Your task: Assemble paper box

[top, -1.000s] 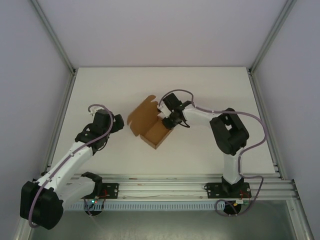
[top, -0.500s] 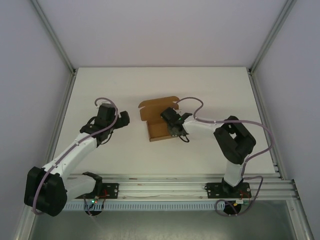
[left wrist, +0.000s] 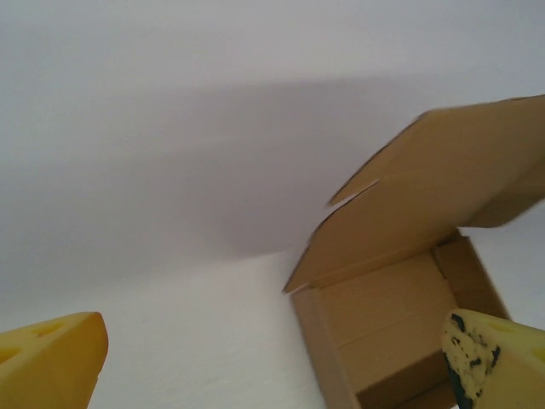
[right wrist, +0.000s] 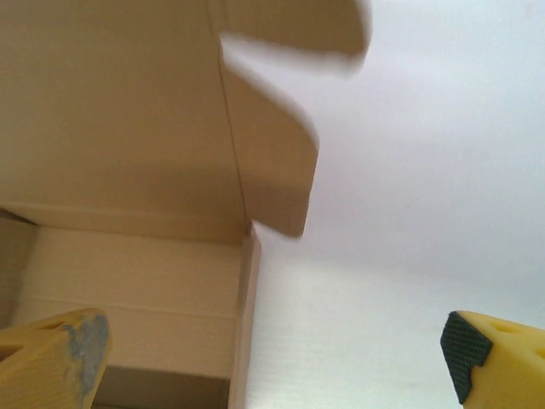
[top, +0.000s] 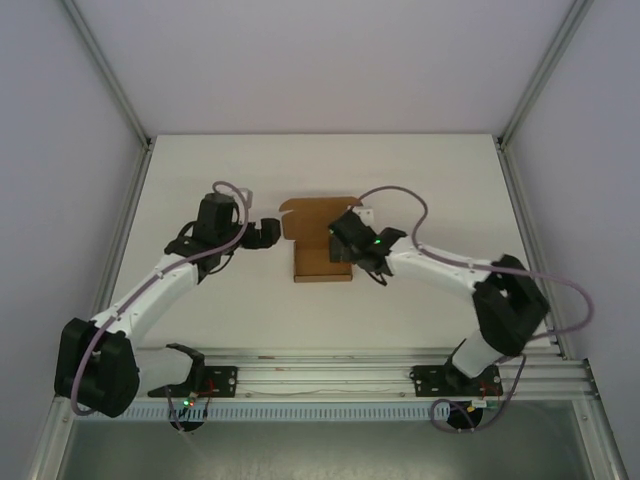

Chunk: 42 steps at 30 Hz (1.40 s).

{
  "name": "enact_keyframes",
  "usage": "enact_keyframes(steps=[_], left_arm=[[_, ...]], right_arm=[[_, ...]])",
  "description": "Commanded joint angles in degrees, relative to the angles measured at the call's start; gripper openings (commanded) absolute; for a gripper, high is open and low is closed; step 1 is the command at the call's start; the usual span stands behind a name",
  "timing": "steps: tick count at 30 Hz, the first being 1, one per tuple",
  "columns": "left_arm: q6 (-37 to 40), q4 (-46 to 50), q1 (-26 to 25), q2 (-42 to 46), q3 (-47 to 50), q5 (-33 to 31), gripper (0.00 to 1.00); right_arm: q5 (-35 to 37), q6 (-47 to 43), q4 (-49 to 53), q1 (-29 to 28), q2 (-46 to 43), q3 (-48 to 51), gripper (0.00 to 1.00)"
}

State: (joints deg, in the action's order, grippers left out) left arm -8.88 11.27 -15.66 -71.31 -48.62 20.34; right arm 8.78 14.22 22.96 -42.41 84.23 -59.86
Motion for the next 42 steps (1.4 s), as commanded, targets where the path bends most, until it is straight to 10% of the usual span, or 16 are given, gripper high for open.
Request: enact_keyframes(steps=[1,7,16,32,42], left_arm=[[12.2,1.4,-0.1,-4.0,-6.1,8.8,1.0],[24.7,12.6,-0.1,-14.9,-17.2,13.7,1.0],[34.8,21.0,-0.1,-23.1,-25.9,13.8,0.77],[36.3,24.2,-0.6,-27.1,-29.9,14.0,0.02],[20.8,17.2,-4.4,-25.2,-31.0,0.5,0.0]], right_arm=[[-10.8,-19.9,-5.8,5.3,-3.7,0.4,1.0],[-29.8,-41.1,5.6,12.5,4.0,-12.6,1.0],[-35.7,-48.6,21.7,16.5,19.6,-29.2,0.75],[-33.3,-49.0,24.2,16.9,21.7,-30.9,0.19],[-31.1,-33.8,17.5,16.6,18.0,-30.0,0.03]])
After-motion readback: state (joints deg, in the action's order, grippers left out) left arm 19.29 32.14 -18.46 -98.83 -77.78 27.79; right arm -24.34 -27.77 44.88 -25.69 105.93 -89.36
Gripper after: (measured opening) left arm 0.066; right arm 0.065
